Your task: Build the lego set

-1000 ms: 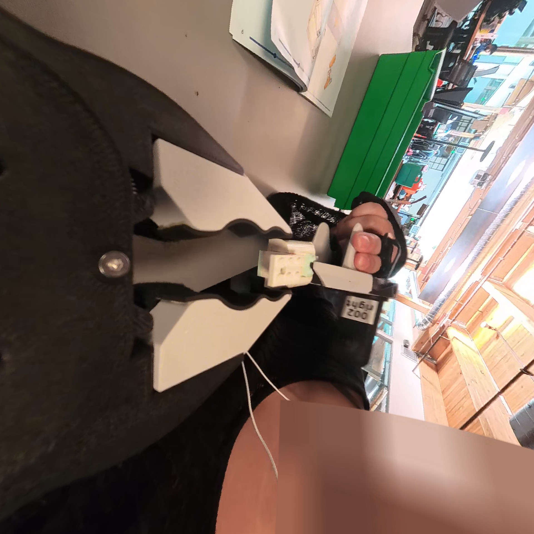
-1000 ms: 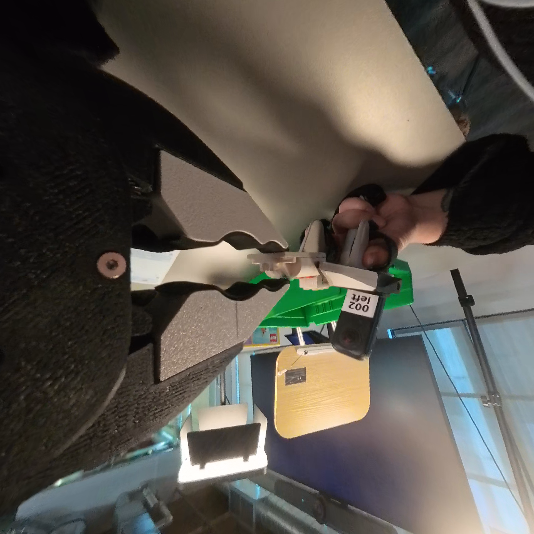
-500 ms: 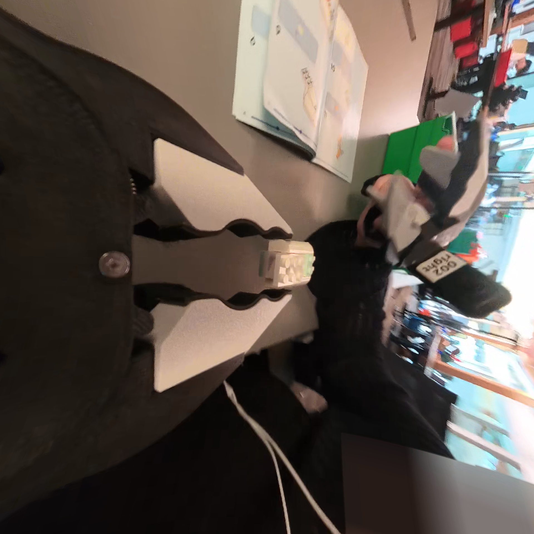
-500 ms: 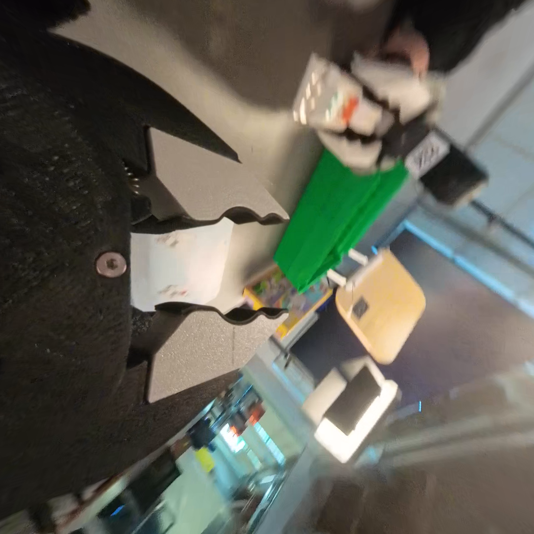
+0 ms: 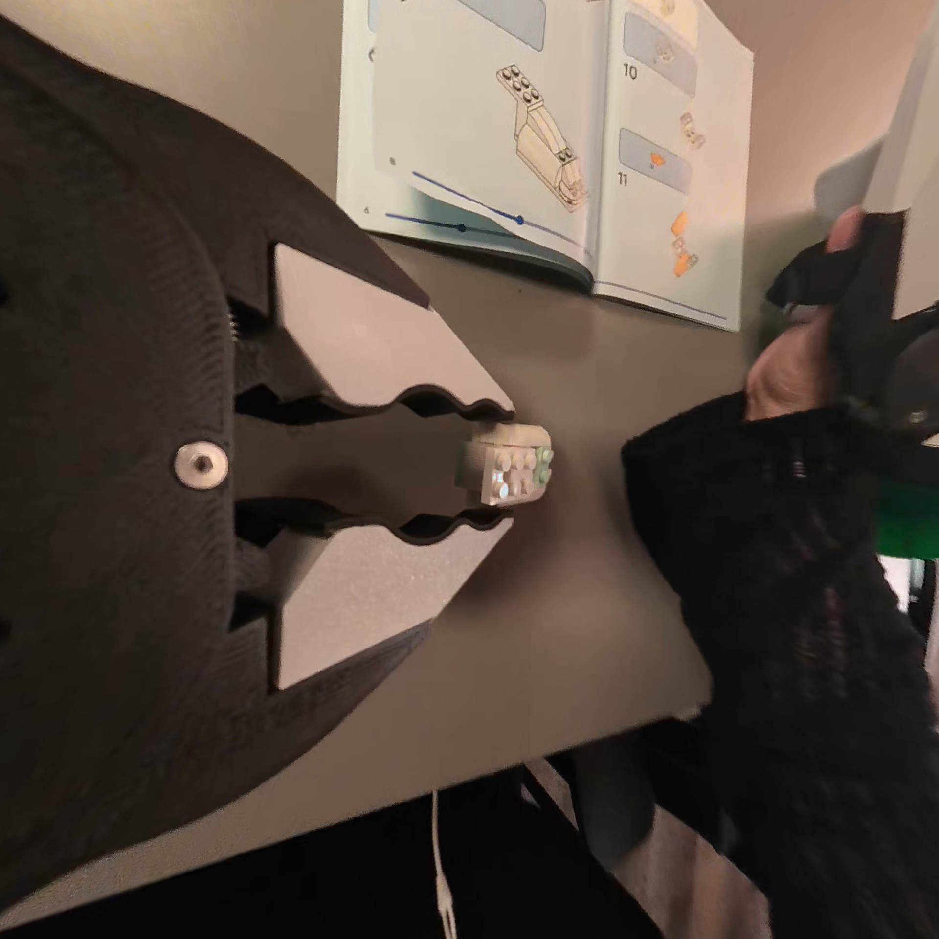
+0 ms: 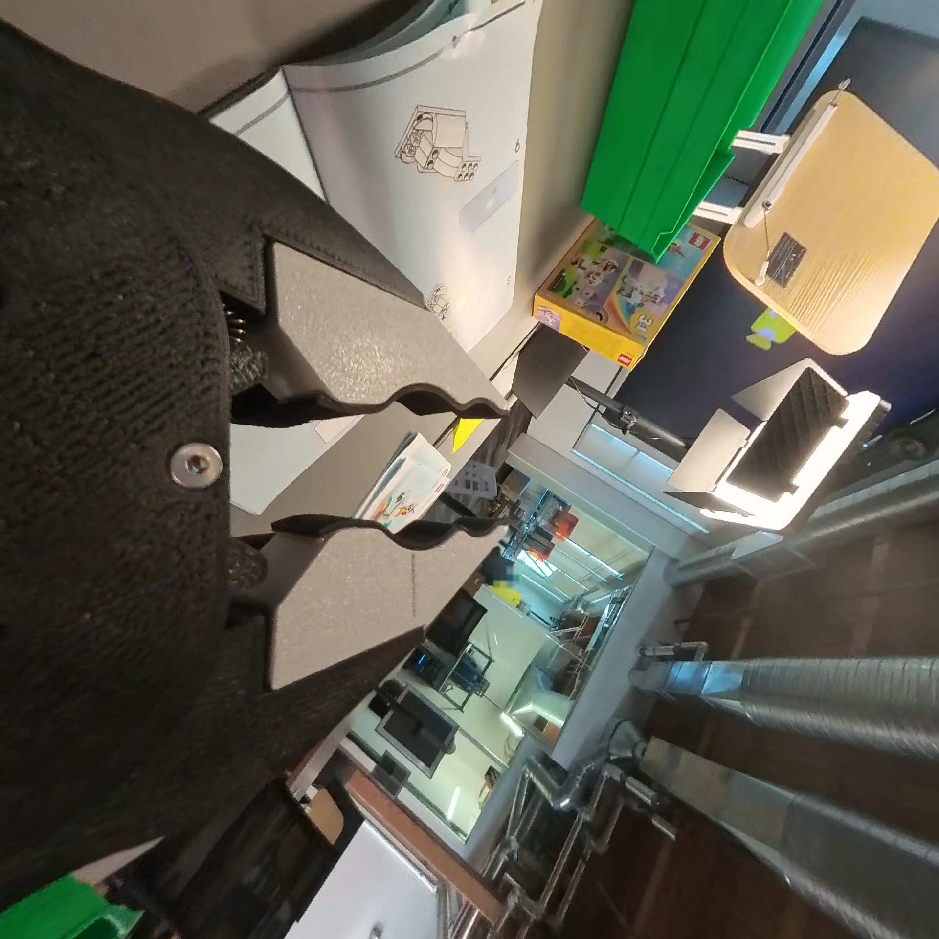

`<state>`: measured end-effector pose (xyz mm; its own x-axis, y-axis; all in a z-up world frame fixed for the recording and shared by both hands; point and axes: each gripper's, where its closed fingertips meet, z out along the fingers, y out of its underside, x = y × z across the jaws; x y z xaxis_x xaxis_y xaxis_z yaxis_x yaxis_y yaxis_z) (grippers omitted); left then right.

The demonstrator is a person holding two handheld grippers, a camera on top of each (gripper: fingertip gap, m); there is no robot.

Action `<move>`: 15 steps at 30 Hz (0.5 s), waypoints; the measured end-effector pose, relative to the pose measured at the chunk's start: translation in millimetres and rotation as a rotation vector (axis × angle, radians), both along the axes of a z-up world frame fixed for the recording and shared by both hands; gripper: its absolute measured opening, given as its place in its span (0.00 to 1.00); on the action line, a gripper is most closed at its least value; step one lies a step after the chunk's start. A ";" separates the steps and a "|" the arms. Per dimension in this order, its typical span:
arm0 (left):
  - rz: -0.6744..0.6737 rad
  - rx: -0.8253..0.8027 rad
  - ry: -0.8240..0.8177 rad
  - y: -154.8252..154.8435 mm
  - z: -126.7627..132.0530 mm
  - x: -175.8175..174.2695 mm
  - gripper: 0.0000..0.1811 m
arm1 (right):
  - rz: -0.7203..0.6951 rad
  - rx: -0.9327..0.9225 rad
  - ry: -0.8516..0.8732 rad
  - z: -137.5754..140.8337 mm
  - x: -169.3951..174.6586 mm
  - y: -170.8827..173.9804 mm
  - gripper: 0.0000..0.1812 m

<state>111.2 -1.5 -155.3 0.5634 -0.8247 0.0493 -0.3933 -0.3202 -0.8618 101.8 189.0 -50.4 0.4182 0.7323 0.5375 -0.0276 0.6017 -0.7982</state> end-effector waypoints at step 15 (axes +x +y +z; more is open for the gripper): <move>0.001 -0.021 0.185 -9.0 -24.1 -4.1 0.19 | -0.024 -0.006 0.073 12.7 9.7 -5.4 0.15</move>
<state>107.1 -10.5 -179.4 0.5655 -0.8239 -0.0379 -0.5438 -0.3379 -0.7682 111.5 183.7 -37.7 0.4738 0.7247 0.5003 -0.0713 0.5978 -0.7984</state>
